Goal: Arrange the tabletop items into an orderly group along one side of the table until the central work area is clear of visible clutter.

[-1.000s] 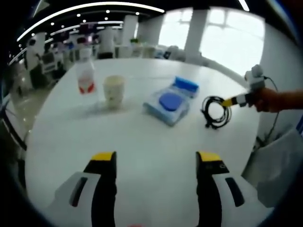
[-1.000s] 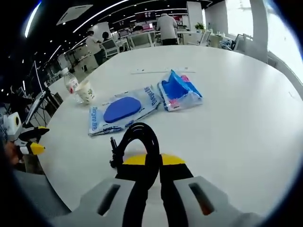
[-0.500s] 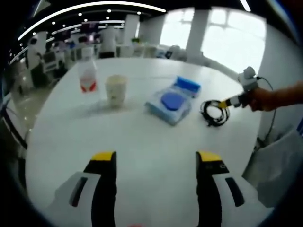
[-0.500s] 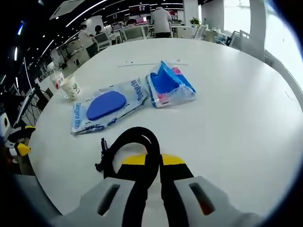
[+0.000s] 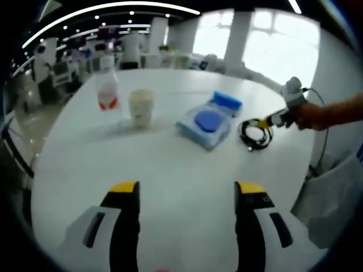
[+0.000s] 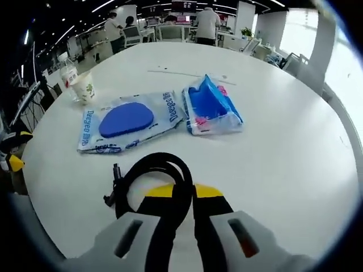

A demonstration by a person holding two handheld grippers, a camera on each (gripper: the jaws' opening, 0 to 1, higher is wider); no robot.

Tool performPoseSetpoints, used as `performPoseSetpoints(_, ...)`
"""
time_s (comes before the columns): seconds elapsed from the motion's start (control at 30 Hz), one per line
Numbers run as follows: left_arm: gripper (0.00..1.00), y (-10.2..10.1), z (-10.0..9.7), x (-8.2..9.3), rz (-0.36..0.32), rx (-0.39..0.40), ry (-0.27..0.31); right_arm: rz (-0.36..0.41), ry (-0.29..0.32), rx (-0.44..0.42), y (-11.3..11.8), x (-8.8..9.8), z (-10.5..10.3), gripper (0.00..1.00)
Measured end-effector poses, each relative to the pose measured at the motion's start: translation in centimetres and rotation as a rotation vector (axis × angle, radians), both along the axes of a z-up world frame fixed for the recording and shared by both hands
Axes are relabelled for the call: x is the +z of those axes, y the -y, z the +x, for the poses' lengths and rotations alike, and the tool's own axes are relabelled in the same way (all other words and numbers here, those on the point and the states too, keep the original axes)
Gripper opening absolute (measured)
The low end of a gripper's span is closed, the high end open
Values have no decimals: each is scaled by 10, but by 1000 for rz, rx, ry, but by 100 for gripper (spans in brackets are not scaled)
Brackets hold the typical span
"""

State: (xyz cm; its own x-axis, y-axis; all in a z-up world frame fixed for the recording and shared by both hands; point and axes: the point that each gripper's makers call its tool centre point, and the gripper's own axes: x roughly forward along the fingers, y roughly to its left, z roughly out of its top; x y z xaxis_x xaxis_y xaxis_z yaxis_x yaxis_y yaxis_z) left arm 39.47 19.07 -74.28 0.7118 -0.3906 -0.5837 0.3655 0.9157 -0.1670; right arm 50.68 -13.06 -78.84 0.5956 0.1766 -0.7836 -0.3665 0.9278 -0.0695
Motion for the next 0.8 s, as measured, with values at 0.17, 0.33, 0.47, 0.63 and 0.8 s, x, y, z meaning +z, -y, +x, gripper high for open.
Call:
performPoseSetpoints(0.17,64,1,0,0,1,-3,0,9,-15,-7,-1,-2,-1,11)
performPoseSetpoints(0.33,64,1,0,0,-3,-1,-1,10,-4,0,1,0,-1,9)
performPoseSetpoints(0.47,64,2,0,0,-2,-4,-1,18,2,-3,3,3,-2,8)
performPoseSetpoints(0.63,64,4,0,-1,-5,-9,-5,28,14,-6,4,6,-2,9)
performPoseSetpoints(0.8,64,9,2,0,-3,-22,-3,30,37,8,3,14,1,10)
